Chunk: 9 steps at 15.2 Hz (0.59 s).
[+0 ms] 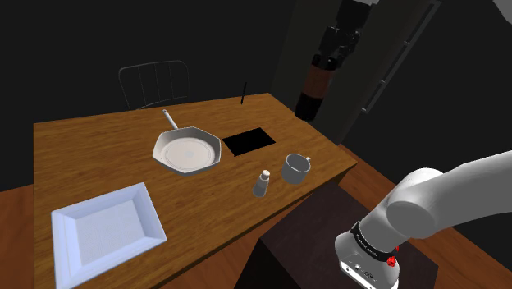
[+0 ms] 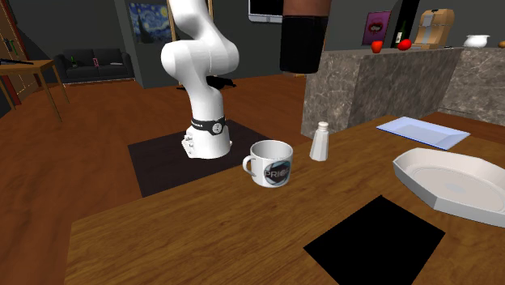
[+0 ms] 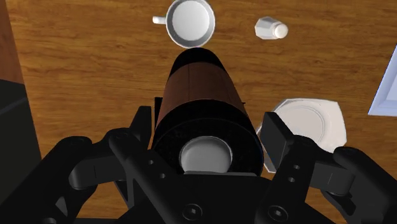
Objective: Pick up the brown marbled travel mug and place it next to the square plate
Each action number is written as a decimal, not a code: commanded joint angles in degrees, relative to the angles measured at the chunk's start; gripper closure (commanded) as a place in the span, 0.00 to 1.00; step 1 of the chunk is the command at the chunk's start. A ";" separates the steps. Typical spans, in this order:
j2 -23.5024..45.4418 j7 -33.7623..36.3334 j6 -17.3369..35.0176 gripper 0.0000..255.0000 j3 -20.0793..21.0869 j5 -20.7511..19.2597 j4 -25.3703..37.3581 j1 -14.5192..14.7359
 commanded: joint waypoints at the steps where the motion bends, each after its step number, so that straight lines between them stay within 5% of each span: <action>1: -0.44 3.21 -0.09 1.00 2.27 1.03 -0.25 0.91; 9: 0.28 14.82 -0.06 1.00 10.79 4.74 0.95 4.23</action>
